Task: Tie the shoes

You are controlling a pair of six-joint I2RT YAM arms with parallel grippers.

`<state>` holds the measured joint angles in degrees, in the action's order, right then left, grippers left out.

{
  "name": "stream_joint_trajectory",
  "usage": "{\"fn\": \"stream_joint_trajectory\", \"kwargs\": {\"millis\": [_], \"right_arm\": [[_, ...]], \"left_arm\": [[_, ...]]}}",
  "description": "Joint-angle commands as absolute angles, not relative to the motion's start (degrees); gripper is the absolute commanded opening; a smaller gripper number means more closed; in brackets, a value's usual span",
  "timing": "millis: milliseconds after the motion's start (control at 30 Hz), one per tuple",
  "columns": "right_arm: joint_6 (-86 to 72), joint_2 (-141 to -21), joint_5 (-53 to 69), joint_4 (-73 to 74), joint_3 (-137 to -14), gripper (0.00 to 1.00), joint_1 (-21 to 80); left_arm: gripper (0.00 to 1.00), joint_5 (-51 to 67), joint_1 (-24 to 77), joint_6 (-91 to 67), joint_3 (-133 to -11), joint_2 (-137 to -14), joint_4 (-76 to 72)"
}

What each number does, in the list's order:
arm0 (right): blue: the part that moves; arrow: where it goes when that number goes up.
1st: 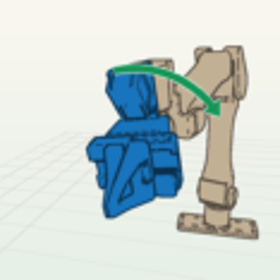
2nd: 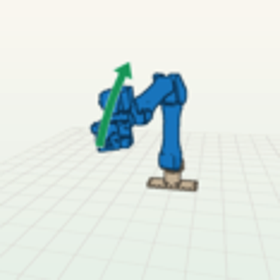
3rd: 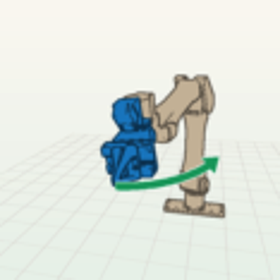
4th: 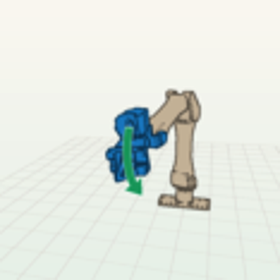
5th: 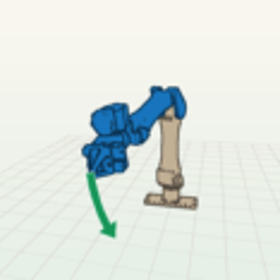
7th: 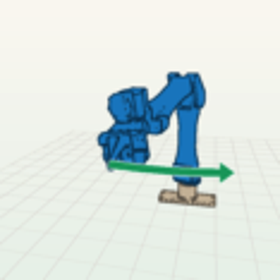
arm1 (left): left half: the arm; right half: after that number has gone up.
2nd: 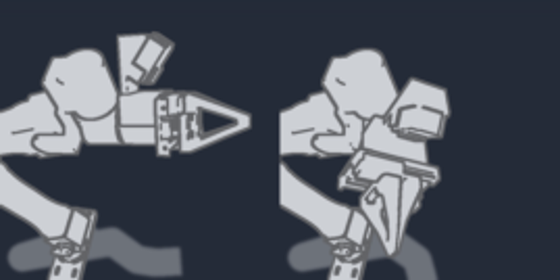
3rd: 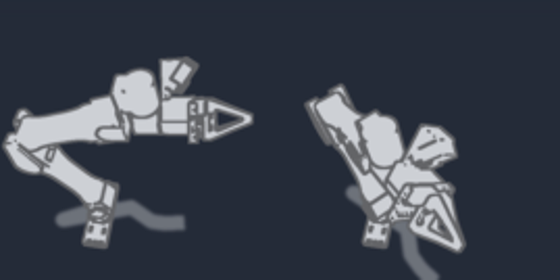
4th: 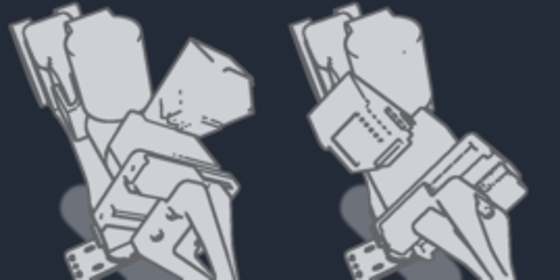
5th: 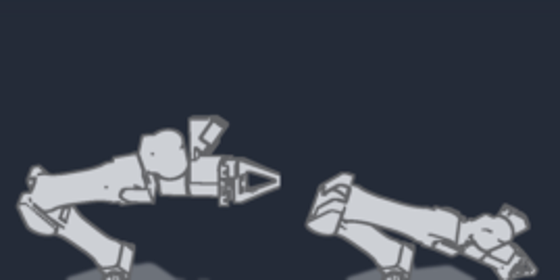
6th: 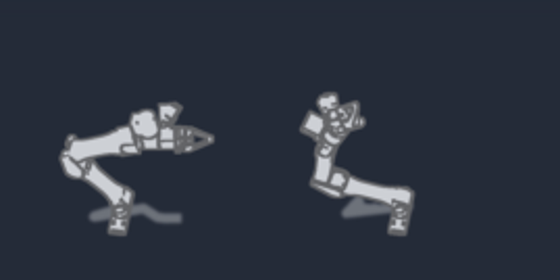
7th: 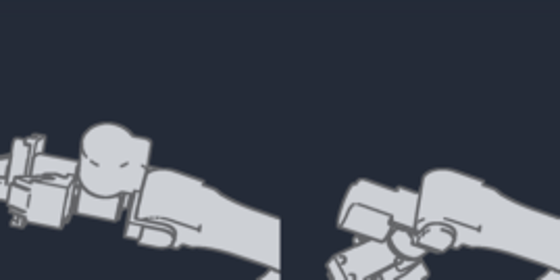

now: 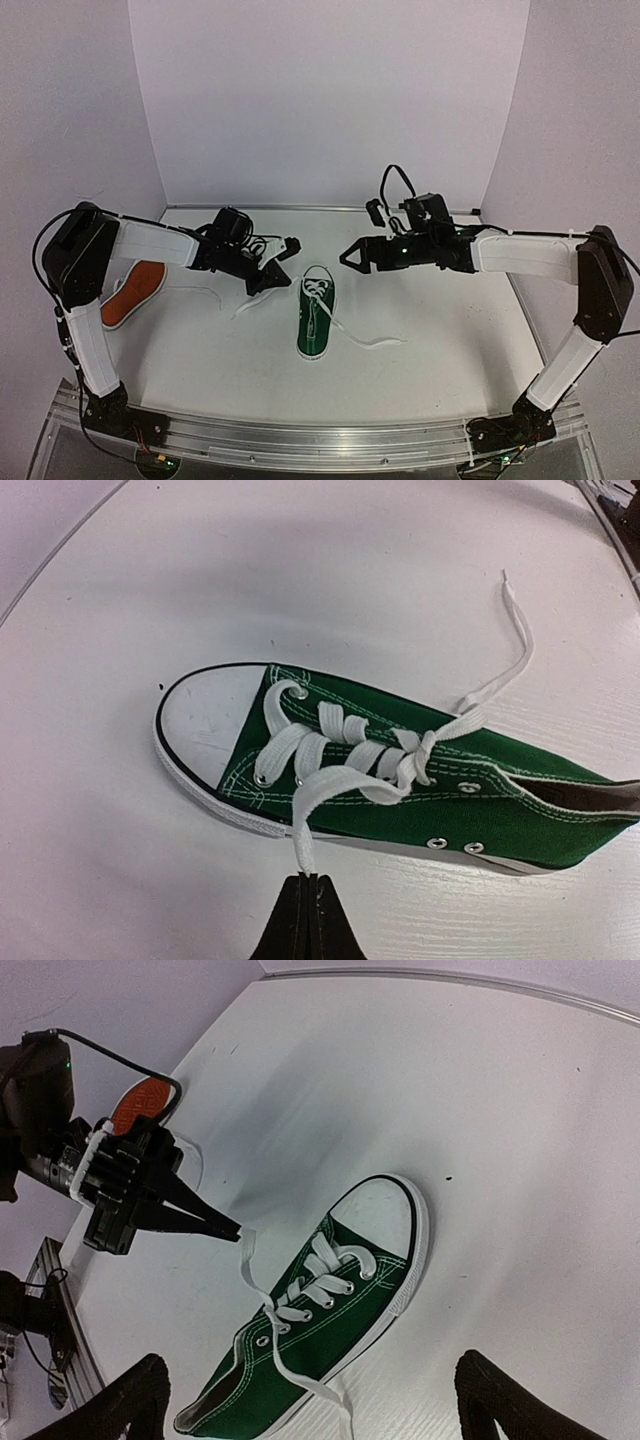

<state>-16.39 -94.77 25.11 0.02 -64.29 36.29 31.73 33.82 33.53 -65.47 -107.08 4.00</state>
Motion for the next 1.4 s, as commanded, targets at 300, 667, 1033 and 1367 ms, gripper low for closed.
{"fn": "stream_joint_trajectory", "kwargs": {"millis": [300,667,1033,1367], "right_arm": [[-19.70,-105.58,35.91,-7.42,-69.18,0.67,37.78],[-22.12,-111.53,37.86,-11.43,-72.73,0.55,41.19],[-23.12,-114.90,37.57,-12.20,-75.17,0.37,41.84],[-22.79,-114.43,37.85,-12.30,-75.06,0.26,41.83]], "left_arm": [[0.00,34.70,36.23,29.37,-63.69,-101.54,-4.55],[0.00,34.08,37.54,29.27,-64.40,-102.40,-4.66],[0.00,33.81,37.61,29.54,-64.05,-101.92,-4.59],[0.00,33.93,37.57,29.36,-64.09,-102.19,-4.86]]}}
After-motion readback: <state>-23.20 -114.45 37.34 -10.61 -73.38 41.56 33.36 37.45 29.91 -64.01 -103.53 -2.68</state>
